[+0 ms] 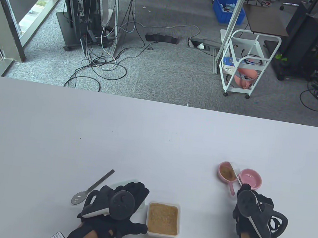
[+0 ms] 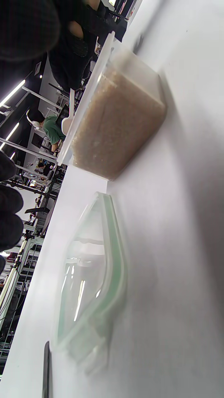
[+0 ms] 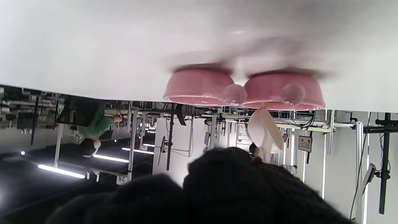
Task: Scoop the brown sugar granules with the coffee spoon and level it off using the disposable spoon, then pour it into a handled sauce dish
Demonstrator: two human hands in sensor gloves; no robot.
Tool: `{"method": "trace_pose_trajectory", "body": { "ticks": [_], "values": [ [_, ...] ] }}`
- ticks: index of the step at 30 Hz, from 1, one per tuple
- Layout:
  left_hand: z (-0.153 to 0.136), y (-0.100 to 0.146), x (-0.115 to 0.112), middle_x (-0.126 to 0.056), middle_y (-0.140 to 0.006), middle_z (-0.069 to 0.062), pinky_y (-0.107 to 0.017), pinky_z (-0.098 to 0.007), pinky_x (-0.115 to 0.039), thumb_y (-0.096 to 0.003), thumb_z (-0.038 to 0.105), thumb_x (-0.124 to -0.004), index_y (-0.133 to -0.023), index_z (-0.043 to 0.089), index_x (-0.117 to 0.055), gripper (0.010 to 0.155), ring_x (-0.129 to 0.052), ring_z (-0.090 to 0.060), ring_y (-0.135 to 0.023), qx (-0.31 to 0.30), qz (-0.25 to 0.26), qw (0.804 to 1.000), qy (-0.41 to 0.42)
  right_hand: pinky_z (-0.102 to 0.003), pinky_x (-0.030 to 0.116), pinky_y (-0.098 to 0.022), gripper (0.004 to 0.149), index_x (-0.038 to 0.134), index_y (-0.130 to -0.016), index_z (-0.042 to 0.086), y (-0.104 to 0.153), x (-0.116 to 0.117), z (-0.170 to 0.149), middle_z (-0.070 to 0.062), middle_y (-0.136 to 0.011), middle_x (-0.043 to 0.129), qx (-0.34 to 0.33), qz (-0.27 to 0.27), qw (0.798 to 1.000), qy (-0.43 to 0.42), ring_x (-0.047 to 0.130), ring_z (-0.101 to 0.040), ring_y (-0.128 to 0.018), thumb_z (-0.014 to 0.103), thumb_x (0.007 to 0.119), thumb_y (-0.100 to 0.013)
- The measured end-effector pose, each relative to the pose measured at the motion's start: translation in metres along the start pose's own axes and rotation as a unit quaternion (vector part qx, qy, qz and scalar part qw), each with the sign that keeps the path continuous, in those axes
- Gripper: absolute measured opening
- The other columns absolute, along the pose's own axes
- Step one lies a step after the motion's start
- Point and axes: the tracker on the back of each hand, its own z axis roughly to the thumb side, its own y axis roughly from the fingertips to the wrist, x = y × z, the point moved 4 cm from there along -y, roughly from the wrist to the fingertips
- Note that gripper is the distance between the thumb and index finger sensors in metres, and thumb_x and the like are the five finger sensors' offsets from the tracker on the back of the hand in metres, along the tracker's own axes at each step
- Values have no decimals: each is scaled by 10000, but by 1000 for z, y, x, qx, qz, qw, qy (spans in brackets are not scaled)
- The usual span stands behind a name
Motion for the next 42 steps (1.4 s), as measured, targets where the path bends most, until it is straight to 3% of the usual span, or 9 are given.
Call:
{"method": "trace_pose_trajectory", "body": {
  "ticks": [4, 8, 13, 17, 23, 31, 36, 42],
  "values": [
    [0, 0, 0, -280, -1238, 6, -843, -495, -393, -334, 845, -679, -1151, 308, -251, 1067, -397, -325, -1191, -1, 1, 1000, -2, -489, 786, -375, 414, 943, -817, 191, 4, -5, 11, -7, -416, 1003, -23, -25, 999, 38, 933, -236, -179, 364, 881, -446],
    [0, 0, -1, -283, -1239, 12, -844, -494, -394, -334, 846, -679, -1151, 311, -252, 1066, -399, -323, -1192, 0, 0, 1000, -4, -484, 791, -368, 415, 938, -819, 194, 4, -5, 7, -1, -415, 1003, -9, -16, 1000, 10, 935, -229, -173, 371, 870, -450],
    [0, 0, -1, -288, -1239, 11, -844, -497, -396, -333, 846, -680, -1152, 310, -257, 1066, -403, -324, -1192, 2, -2, 1000, -5, -485, 791, -356, 419, 928, -825, 187, 0, -1, -15, 1, -411, 999, 39, 13, 996, -78, 933, -226, -162, 376, 853, -458],
    [0, -1, -2, -292, -1239, 11, -844, -497, -397, -333, 845, -680, -1152, 310, -259, 1065, -406, -323, -1192, 3, -4, 1000, -1, -489, 787, -355, 421, 921, -830, 177, -2, 5, -35, -3, -412, 995, 81, 51, 978, -184, 930, -228, -163, 373, 845, -465],
    [3, -3, -4, -298, -1240, 12, -845, -499, -400, -330, 847, -680, -1152, 310, -262, 1067, -412, -323, -1192, -4, -9, 1000, 11, -487, 788, -354, 420, 918, -831, 180, -1, -8, -42, 0, -411, 992, 74, 58, 956, -277, 928, -226, -162, 376, 839, -468],
    [9, -10, -10, -303, -1240, 11, -847, -504, -396, -321, 848, -689, -1152, 306, -264, 1079, -417, -320, -1193, -7, -16, 1000, 4, -484, 785, -355, 419, 918, -831, 184, 13, -47, -14, 6, -406, 989, -49, 68, 915, -395, 921, -223, -161, 381, 837, -470],
    [10, -14, -15, -304, -1241, 15, -849, -504, -396, -317, 851, -686, -1152, 305, -260, 1085, -418, -321, -1195, -3, -21, 1000, 0, -483, 784, -357, 418, 923, -827, 187, 27, -62, 22, 8, -402, 991, -151, 92, 904, -389, 920, -223, -160, 382, 839, -467],
    [11, -17, -19, -307, -1242, 17, -850, -505, -395, -316, 851, -688, -1151, 304, -260, 1086, -421, -319, -1196, -2, -27, 1000, 1, -485, 785, -354, 417, 934, -821, 182, 48, -65, 65, 2, -395, 995, -261, 154, 886, -350, 920, -227, -154, 377, 850, -462]
  ]
}}
